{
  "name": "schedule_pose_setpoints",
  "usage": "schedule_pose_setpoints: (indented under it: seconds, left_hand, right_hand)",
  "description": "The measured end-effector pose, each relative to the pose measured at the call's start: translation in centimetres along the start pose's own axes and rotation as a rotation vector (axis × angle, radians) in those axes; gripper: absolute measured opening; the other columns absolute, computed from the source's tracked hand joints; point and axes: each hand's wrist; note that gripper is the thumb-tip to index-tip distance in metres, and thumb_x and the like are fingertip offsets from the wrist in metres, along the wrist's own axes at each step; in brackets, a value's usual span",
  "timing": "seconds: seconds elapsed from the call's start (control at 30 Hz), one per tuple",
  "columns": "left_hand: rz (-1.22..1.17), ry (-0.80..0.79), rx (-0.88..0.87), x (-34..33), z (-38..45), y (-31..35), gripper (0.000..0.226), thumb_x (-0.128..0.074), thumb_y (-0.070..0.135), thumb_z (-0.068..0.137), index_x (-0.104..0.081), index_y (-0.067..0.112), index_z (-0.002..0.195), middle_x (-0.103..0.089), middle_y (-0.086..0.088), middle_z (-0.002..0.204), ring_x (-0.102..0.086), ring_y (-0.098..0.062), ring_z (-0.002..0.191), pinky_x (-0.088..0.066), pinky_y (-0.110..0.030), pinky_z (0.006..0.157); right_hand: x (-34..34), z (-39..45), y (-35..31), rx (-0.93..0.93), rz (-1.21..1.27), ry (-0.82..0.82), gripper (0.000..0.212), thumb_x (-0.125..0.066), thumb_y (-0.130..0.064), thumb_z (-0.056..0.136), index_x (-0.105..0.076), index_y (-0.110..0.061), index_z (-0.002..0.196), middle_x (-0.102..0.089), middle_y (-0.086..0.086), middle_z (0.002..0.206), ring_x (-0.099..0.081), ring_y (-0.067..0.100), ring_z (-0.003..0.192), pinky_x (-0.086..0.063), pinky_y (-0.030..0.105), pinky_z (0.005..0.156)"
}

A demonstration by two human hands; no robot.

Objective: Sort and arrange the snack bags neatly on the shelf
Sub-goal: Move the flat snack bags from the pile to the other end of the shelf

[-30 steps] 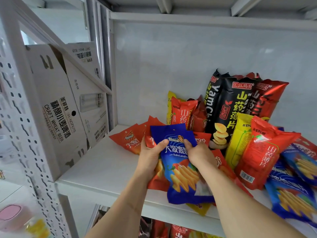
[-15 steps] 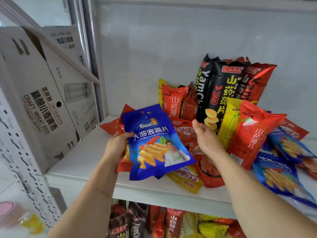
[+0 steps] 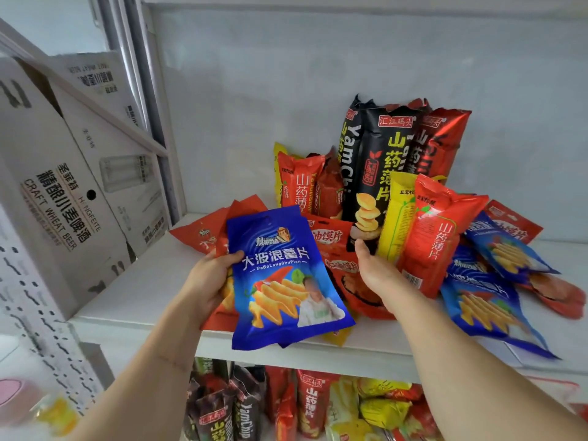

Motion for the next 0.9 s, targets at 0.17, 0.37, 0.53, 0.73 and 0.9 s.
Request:
schedule_pose_setpoints:
  seconds: [0.17,0.37,0.53,0.73,0.9]
  left_hand:
    - [0.027,0.004,0.02,-0.5,-0.5,-0.7,0.021,-0.056,0.006,0.098,-0.06,0.006,0.118,-0.077,-0.013,0.081,-0.075,-0.023,0.062,-0.058,-0.031,0.049]
    - [0.048,0.052,0.025,-0.2,-0.5,-1.4,0.019,-0.058,0.01,0.097,-0.062,0.005,0.115,-0.078,-0.014,0.082,-0.074,-0.025,0.063,-0.06,-0.034,0.055]
    - [0.033,0.05,0.05,0.8,0.1,-0.7,0.028,-0.06,0.014,0.097,-0.059,0.002,0.122,-0.077,-0.018,0.09,-0.075,-0.029,0.067,-0.061,-0.037,0.055]
    - [0.023,0.046,0.017,2.5,0.7,0.5,0.028,-0.059,0.012,0.097,-0.06,0.002,0.123,-0.077,-0.017,0.091,-0.076,-0.028,0.069,-0.061,-0.037,0.055]
    - [0.024,0.056,0.024,4.2,1.2,1.8,0.03,-0.06,0.014,0.097,-0.059,0.003,0.125,-0.077,-0.018,0.095,-0.076,-0.029,0.073,-0.062,-0.04,0.059]
  right_hand:
    - [0.4,1.3,-0.1,-0.058,0.134,-0.034,0.076,-0.013,-0.059,0.101,-0.041,-0.004,0.146,-0.036,0.019,0.153,-0.034,0.034,0.14,-0.027,0.042,0.113]
    - [0.3,2.1,0.5,-0.073,0.263,-0.028,0.073,-0.031,-0.056,0.101,-0.047,0.004,0.138,-0.049,0.023,0.142,-0.048,0.038,0.129,-0.038,0.041,0.108]
    - [-0.9,2.3,0.7,-0.049,0.346,-0.007,0.067,-0.045,-0.063,0.093,-0.064,-0.003,0.118,-0.065,0.013,0.119,-0.064,0.033,0.104,-0.048,0.034,0.09]
    - [-0.6,2.0,-0.5,0.129,0.374,0.021,0.033,-0.05,-0.045,0.099,-0.066,-0.016,0.099,-0.067,0.003,0.099,-0.058,0.015,0.074,-0.039,0.022,0.057]
    - [2.1,2.3,-1.1,0.16,0.482,0.145,0.033,-0.048,-0.044,0.1,-0.065,-0.016,0.107,-0.066,0.005,0.106,-0.061,0.023,0.092,-0.049,0.031,0.078]
Point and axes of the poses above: each hand's wrist, its own z-axis towards the middle knuckle, its own x-axis out of the back of the hand, y = z × x
